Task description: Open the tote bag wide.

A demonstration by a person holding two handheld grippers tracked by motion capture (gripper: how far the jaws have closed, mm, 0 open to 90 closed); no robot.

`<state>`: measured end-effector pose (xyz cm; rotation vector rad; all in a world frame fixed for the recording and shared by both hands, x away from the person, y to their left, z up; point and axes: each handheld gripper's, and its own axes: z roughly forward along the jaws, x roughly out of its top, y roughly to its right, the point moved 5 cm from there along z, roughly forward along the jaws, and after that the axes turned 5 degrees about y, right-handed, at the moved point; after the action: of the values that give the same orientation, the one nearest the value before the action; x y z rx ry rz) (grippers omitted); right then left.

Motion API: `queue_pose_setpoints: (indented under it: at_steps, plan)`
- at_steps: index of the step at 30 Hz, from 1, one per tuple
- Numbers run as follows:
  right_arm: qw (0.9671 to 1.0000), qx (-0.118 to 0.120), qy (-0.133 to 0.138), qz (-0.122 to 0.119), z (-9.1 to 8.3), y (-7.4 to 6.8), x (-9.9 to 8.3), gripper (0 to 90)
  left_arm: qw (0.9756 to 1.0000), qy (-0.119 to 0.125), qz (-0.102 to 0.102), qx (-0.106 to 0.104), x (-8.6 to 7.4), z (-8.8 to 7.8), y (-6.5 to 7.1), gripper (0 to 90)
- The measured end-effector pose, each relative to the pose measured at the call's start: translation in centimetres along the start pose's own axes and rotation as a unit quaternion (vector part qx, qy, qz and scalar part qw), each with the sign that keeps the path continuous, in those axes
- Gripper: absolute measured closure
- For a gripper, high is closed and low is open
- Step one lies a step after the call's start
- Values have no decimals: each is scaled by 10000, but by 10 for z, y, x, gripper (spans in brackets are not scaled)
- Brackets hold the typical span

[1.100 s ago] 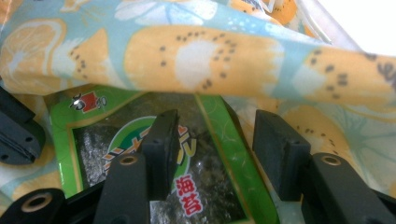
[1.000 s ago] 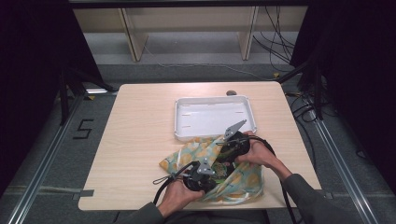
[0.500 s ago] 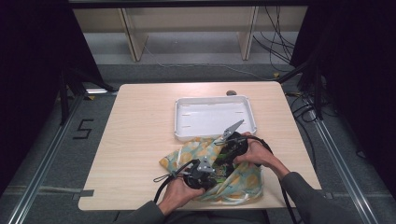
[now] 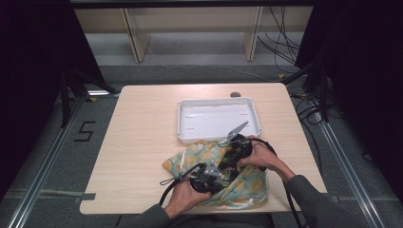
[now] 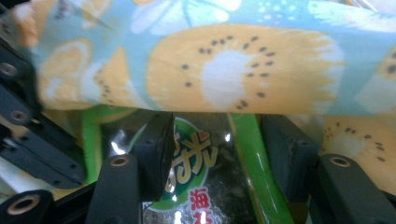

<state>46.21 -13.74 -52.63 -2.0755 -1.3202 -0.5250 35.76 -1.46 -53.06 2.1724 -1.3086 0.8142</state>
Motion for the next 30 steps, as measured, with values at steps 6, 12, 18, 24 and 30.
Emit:
queue_pose_setpoints:
  at_steps: [6, 12, 18, 24, 30]
  plan:
    - [9999, 93, 91, 54, -6, -6, 4, 533, 9997, 187, -174, -37, 2, 2, 2, 896]
    - [9997, 116, 153, 120, -18, -16, 8, 578, 9997, 127, -199, -48, 0, 3, 2, 896]
    - [9995, 205, 137, 220, -24, -25, 10, 659, 10000, -21, -41, -28, -2, 2, -1, 896]
    - [9996, 218, 144, 124, -26, -26, 10, 715, 10000, -49, 7, -39, -2, 1, -1, 895]
    - [9993, 300, 60, 215, -30, -33, 11, 768, 9999, 131, -89, -51, 3, -1, 3, 870]
